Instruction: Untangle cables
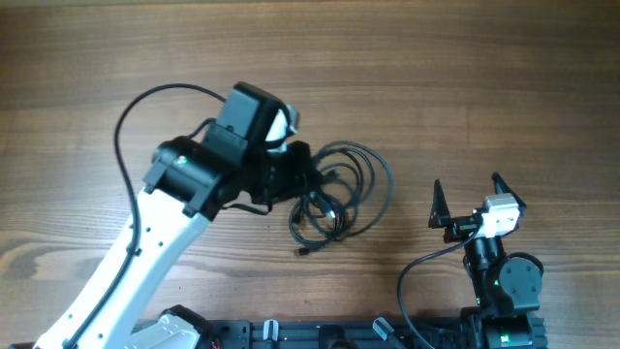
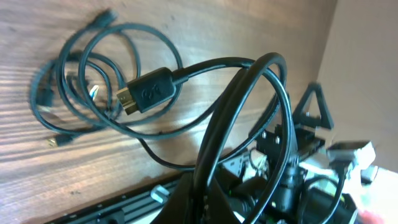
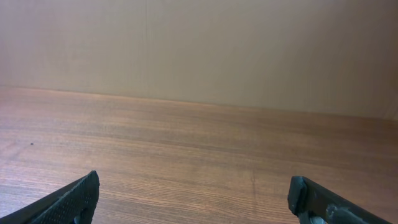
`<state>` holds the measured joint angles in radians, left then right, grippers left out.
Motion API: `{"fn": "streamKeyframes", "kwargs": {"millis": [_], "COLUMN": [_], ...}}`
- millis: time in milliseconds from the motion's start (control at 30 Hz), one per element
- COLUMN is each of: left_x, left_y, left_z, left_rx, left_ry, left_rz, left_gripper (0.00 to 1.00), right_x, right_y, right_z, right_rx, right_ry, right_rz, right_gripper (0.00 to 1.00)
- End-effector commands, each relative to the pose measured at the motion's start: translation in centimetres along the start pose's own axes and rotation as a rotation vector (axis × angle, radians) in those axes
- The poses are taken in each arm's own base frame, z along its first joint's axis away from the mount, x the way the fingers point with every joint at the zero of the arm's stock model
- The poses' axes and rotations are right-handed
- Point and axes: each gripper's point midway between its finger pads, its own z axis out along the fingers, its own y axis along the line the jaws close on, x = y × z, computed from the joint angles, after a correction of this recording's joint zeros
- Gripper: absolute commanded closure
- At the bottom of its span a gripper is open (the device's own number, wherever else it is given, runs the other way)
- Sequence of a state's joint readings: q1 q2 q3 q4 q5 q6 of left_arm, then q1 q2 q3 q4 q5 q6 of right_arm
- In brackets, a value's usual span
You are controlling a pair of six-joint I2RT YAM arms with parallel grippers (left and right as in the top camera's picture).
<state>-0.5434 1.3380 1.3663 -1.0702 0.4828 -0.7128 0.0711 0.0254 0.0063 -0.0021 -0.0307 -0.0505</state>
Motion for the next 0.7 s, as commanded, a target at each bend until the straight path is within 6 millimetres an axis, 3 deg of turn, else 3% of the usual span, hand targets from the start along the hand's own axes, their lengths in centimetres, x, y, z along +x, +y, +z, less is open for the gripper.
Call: {"fn": "streamKeyframes", "kwargs": {"millis": [0,167,267,500,600,667], "left_x": [-2.6,-4.6,-4.8,-5.3,-5.0,-4.6], "left_y": [0.7,-1.4,-2.6,-2.2,0.0,3.8], "left_z": [-2.4,-3.9,-5.0,-5.6,-5.1,-4.6], "left_rx": [-0.016,0.157,0.271,0.3,0.195,0.004], "left_ry": [-0.132,-0.155,-0.12,-0.105,-0.113,-0.155], "left_rz": [0.008,0.01,0.008,-0.129,-0.207,-0.282], "left_gripper": [0.96,0.96,0.96,0.96,0.96,0.96], "right_x": [-0.1,-0.1,-0.1,-0.1,-0.1,-0.1], "right_y": [0.1,0.1,0.1,0.1,0.1,0.1], "right_z": [0.0,0.0,0.0,0.0,0.0,0.0], "right_rx": [-0.01,-0.01,-0.01,-0.01,-0.01,-0.01], "right_ry": [-0.005,-0.005,-0.004,-0.005,-0.004,-0.004], "right_rz": [-0.001,-0.002,-0.001,-0.002,-0.002,-0.001], "right_gripper": [0.0,0.0,0.0,0.0,0.0,0.0]}}
